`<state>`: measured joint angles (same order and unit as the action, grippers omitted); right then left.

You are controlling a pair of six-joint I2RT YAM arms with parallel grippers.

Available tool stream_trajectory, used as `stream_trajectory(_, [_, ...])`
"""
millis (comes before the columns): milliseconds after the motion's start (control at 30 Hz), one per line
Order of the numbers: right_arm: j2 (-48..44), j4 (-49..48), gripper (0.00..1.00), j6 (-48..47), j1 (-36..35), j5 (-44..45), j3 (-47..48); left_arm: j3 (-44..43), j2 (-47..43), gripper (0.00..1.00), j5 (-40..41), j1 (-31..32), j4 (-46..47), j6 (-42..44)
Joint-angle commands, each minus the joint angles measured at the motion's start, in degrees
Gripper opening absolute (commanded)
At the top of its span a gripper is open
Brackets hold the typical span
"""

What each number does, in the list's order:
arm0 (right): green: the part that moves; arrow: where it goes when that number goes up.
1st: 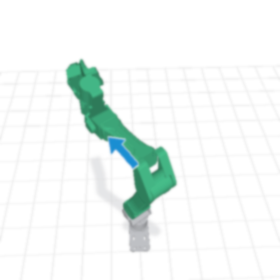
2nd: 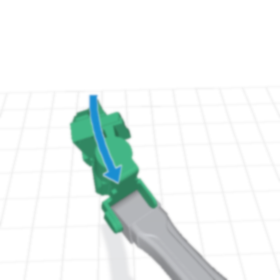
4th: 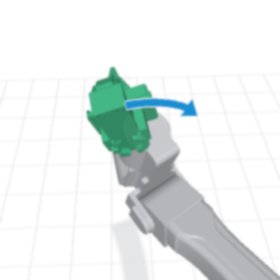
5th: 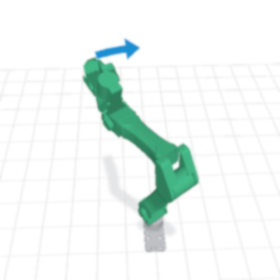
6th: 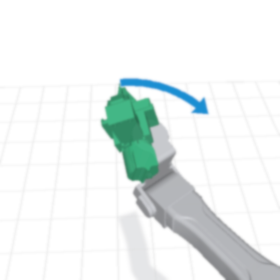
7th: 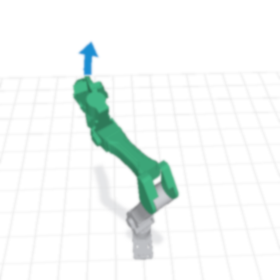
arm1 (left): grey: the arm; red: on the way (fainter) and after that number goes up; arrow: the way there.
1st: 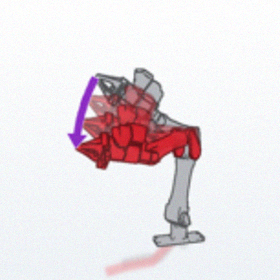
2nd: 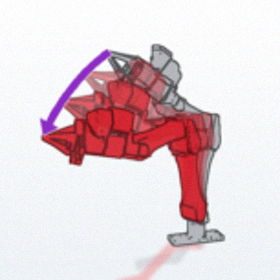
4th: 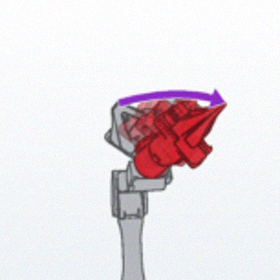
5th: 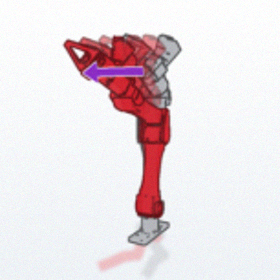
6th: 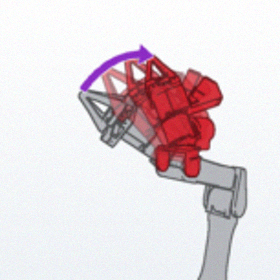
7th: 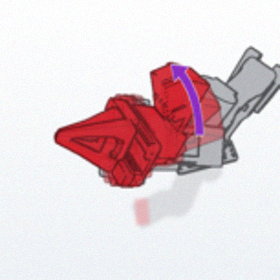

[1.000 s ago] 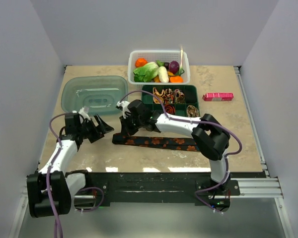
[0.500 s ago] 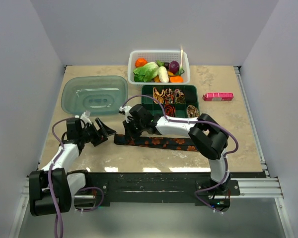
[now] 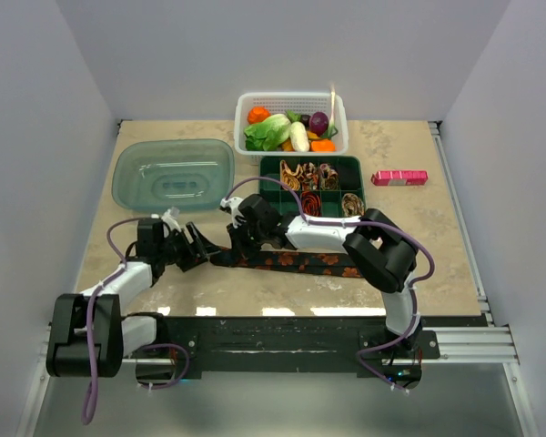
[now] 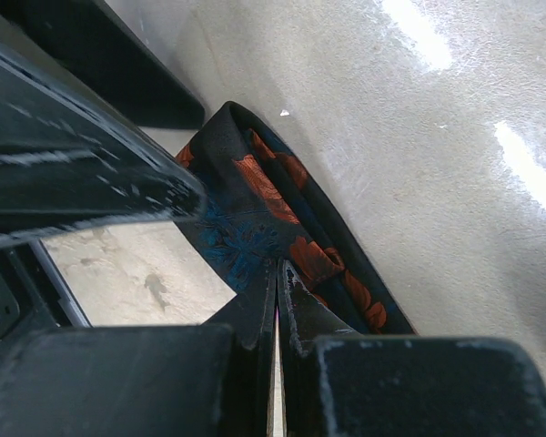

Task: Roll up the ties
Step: Roll the tie at the center of the board.

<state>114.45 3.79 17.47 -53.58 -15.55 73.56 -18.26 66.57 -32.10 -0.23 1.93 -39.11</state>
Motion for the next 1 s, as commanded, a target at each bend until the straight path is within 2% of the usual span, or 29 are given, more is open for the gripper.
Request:
stream_trajectory(0, [0.95, -1.24, 0.0, -1.04, -0.03, 2.02, -1.05, 1.3, 2.16, 0.67, 1.6, 2.25, 5.36, -1.49])
stream_trajectory(133, [1.21, -1.16, 0.0, -0.86, -0.03, 1.84, -0.87, 1.65, 3.13, 0.6, 2.04, 2.78, 6.59, -0.97])
stream_trajectory(467, [1.47, -1.77, 0.0, -0.42, 0.06, 0.87, -0.26, 2.35, 4.19, 0.31, -0.77, 4.45, 13.44, -2.46])
stream_trajectory(767, [1.65, -1.33, 0.0, -0.16, 0.14, 0.52, 0.88, 1.65, 1.99, 0.04, -1.74, 4.62, 13.98, -1.67])
stream_trajectory(833, [1.65, -1.42, 0.0, -0.07, 0.14, 0.43, 1.06, 0.95, 1.46, 0.0, -1.3, 4.62, 12.66, -0.53])
stream_trajectory(967, [2.26, -1.59, 0.0, -0.25, 0.14, -0.09, 2.02, -1.16, 0.67, 0.0, -0.34, 4.71, 8.27, 1.67])
